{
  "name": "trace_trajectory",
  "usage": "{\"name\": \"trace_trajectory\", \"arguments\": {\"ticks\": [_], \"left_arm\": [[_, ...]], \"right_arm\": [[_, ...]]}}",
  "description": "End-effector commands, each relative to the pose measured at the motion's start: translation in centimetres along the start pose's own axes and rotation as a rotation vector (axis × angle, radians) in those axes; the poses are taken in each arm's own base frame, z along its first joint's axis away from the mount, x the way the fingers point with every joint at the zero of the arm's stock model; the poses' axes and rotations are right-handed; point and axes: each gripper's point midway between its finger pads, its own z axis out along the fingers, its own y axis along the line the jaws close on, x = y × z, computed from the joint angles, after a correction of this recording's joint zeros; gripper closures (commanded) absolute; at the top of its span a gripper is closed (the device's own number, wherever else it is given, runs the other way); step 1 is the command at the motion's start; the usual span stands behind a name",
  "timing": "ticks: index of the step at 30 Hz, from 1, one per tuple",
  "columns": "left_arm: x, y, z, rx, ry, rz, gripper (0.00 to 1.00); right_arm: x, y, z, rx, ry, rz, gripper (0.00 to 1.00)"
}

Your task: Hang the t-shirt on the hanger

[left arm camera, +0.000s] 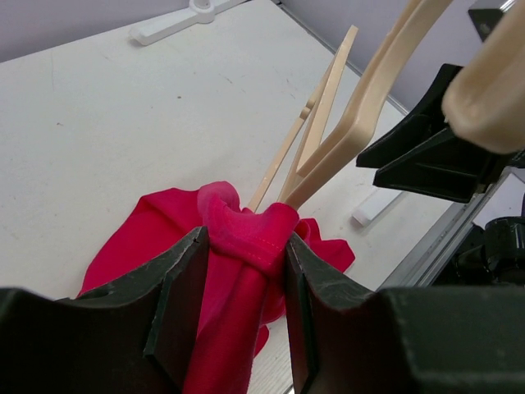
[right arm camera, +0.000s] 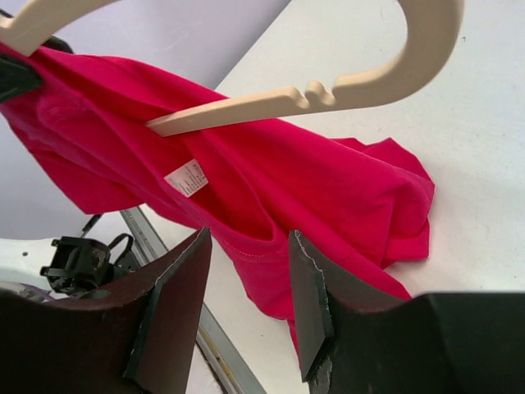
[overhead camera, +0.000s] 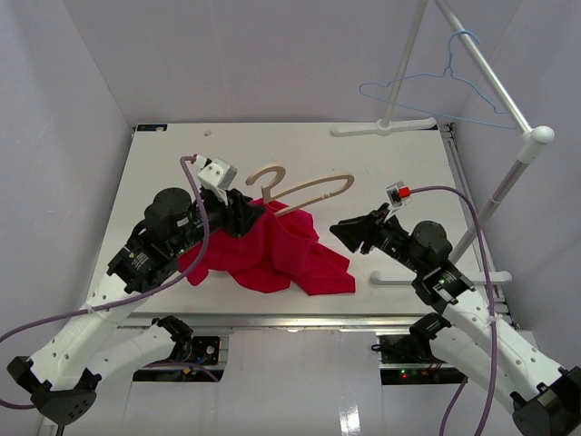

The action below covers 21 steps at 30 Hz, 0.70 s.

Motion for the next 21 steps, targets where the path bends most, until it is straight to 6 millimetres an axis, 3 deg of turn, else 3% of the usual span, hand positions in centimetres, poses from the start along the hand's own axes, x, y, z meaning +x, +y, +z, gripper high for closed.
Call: {"name": "trace_trajectory", "arguments": {"ticks": [1,6,12,21], "left_arm": [[-1.8,-0.7,-0.8,0.029,-0.098,-0.012,1.00],[-2.0,-1.1,-1.1,0.050,-0.128,-0.017,1.00],[-1.9,-0.8,-0.9,0.038,-0.137,-0.032,1.00],[-1.9,-0.6,-1.0,0.025,-0.165,-0.047,1.00]], "right_arm": [[-1.4,0.4,1.7,-0.015,-0.076,0.057,0.52],[0.3,0.5,3.3,-0.022,-0.048,0.096,0.53],[2.2,2.7,4.5,-0.050,-0.050,0.103,0.53],[4.9,0.1,5.4,0.089,-0.045,0.164,0.53]]}}
